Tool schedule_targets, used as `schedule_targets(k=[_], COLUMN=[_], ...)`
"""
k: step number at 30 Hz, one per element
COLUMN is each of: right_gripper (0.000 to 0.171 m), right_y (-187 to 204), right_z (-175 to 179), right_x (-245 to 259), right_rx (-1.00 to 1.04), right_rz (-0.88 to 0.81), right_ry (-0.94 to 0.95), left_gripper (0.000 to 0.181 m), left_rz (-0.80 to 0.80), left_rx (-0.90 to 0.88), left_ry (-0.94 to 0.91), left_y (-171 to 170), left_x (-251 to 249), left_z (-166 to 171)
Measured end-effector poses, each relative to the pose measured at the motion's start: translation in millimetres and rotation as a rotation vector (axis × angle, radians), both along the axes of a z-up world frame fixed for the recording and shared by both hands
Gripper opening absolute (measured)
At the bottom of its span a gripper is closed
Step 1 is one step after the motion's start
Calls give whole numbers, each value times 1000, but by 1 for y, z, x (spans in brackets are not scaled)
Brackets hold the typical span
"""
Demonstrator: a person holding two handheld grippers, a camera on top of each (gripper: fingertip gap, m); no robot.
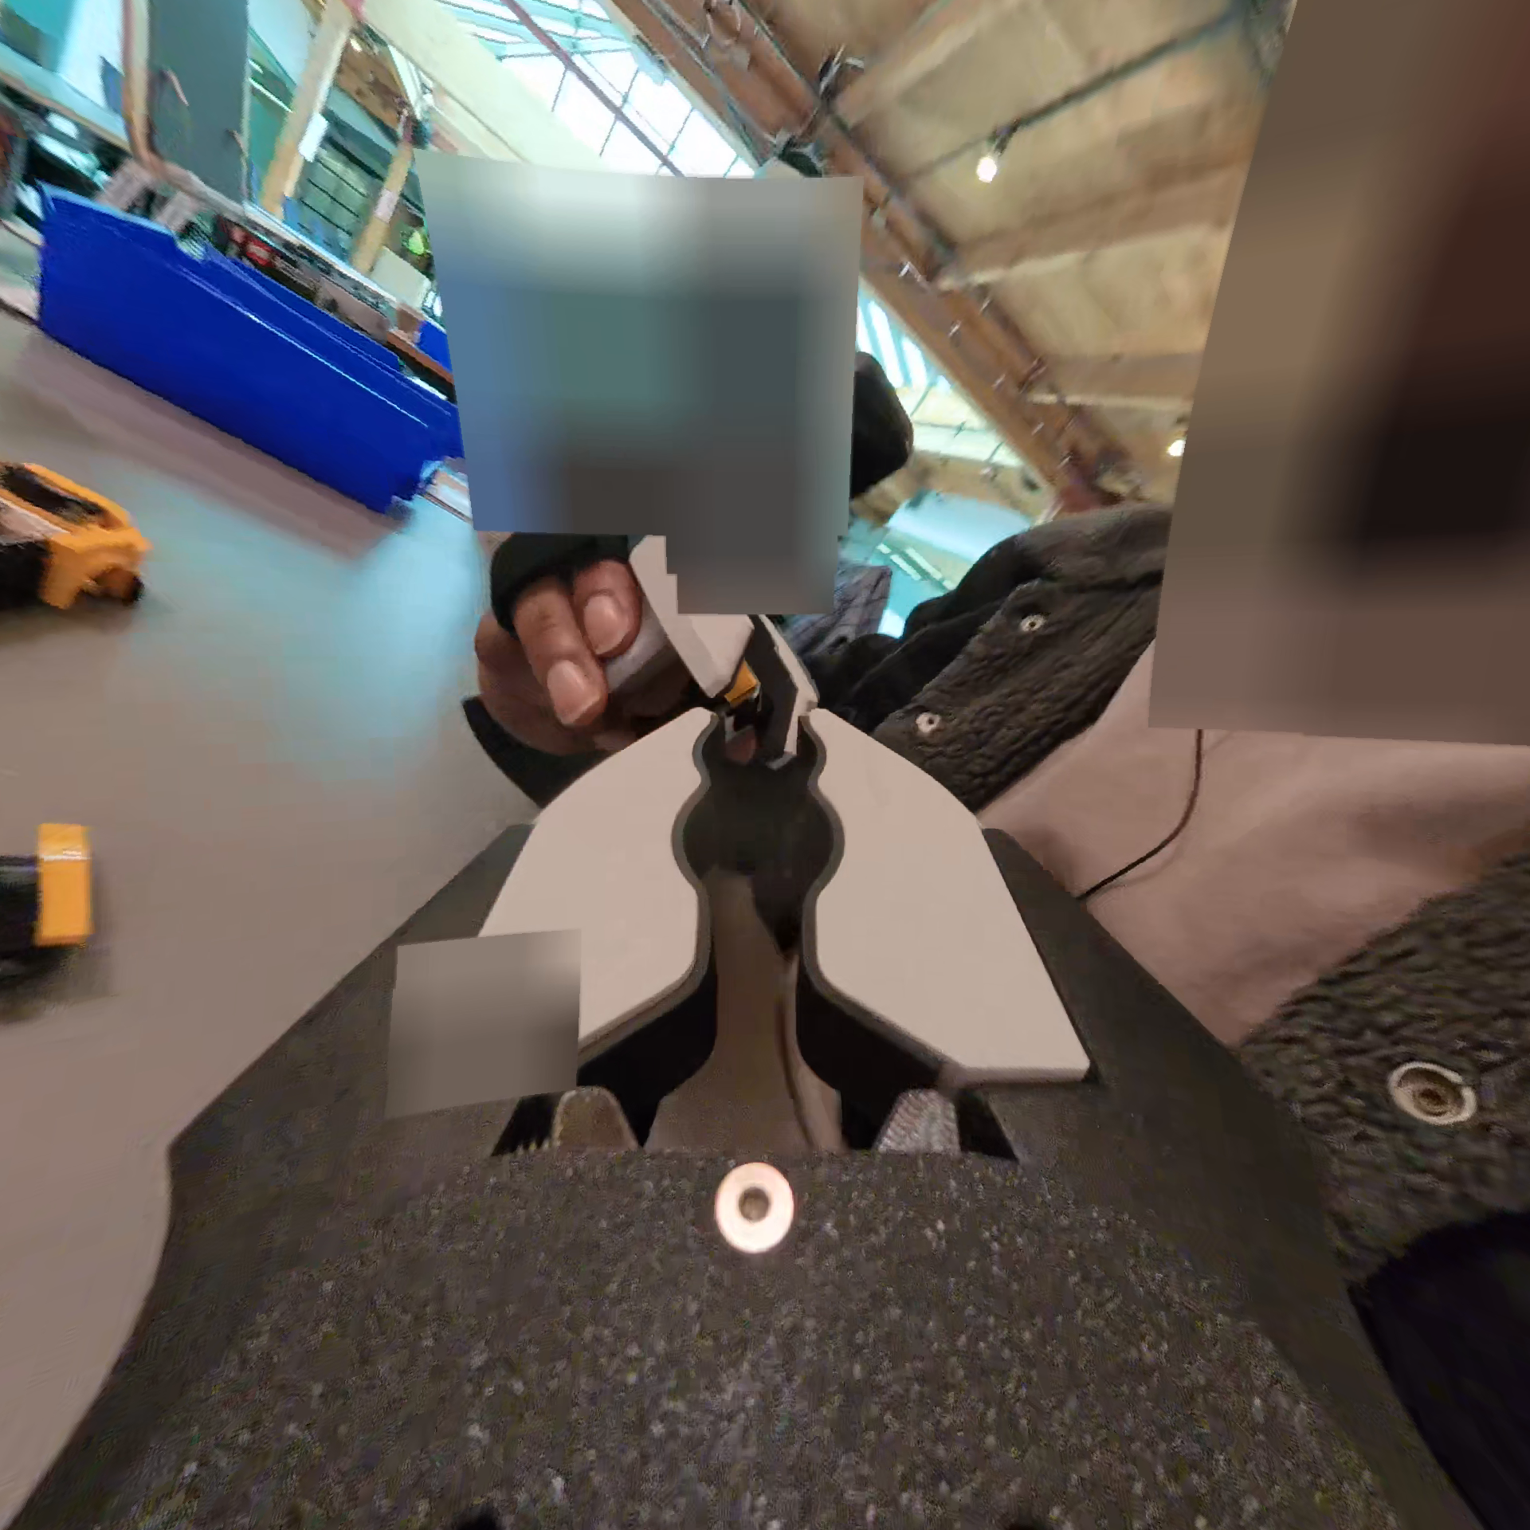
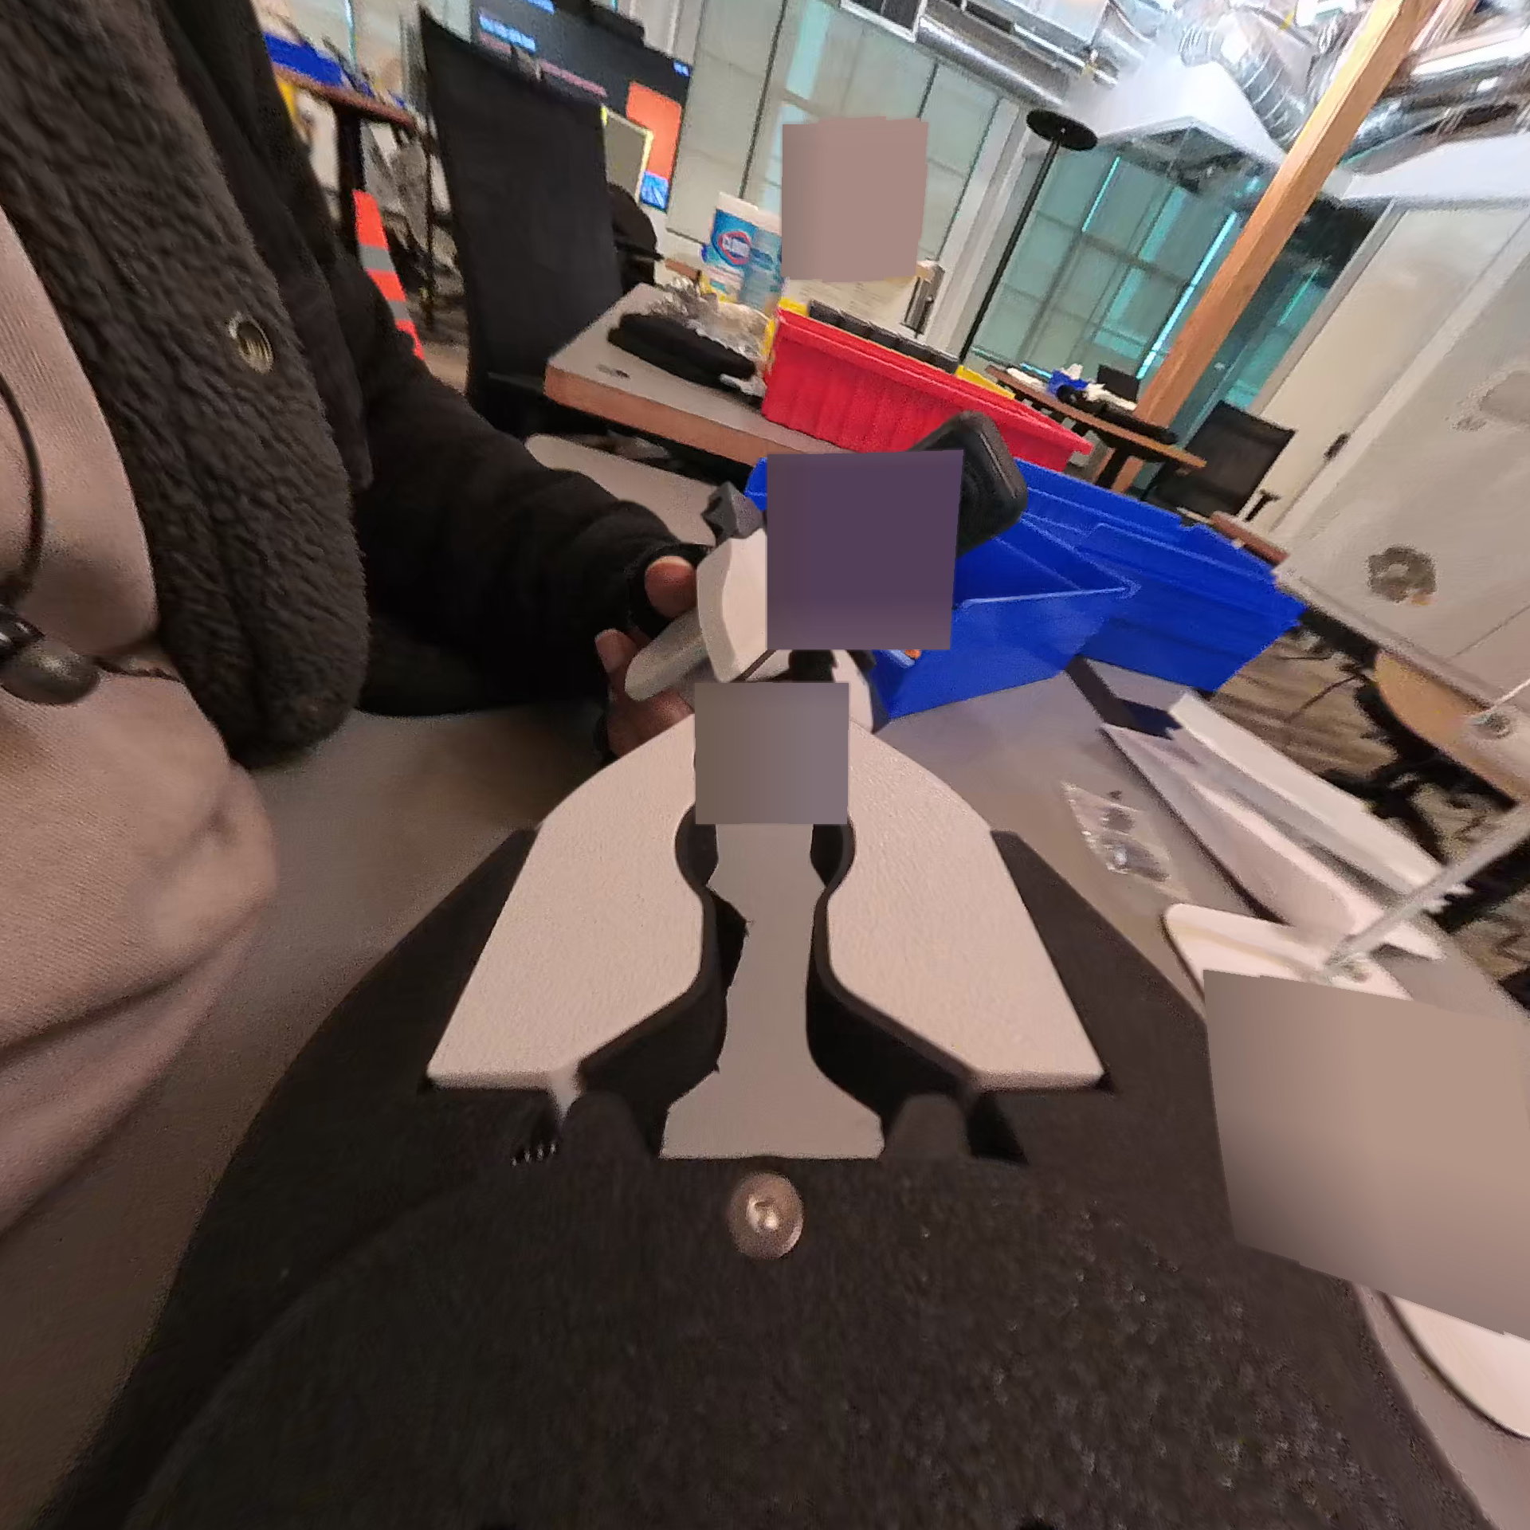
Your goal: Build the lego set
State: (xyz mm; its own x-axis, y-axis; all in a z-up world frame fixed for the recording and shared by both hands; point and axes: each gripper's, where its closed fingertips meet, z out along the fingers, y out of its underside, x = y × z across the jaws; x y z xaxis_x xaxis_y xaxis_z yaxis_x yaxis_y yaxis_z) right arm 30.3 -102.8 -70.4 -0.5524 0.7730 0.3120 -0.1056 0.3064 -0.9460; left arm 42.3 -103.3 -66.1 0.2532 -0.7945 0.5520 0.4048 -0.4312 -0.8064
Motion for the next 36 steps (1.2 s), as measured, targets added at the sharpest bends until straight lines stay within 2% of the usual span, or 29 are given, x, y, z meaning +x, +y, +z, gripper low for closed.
schedule_targets(k=[5,11,15,18,26,32,36], right_gripper=[18,18,19,26,20,16,16], right_y=[-2,-2,2,14,19,20,18], right_z=[-3,-8,-10,-7,-11,-10,-9], right_x=[-1,-2,-5,-6,-9,-9,-4], right_rx=[105,186,198,178,250,253,121], right_rz=[-32,-57,-92,-138,-187,-198,-128], right_ry=[27,35,21,9,26,37,-30], left_gripper=[18,8,8,7,7,8,14], left_rz=[-49,-66,-46,-15,30,40,116], left_rx=[-80,-139,-152,-154,-200,-189,-51], left_ry=[-53,-70,-59,-83,-100,-95,50], left_y=[1,3,6,9,17,18,16], left_x=[6,9,7,-1,-8,-8,-9], left_z=[-4,-9,-10,-7,-11,-10,-7])
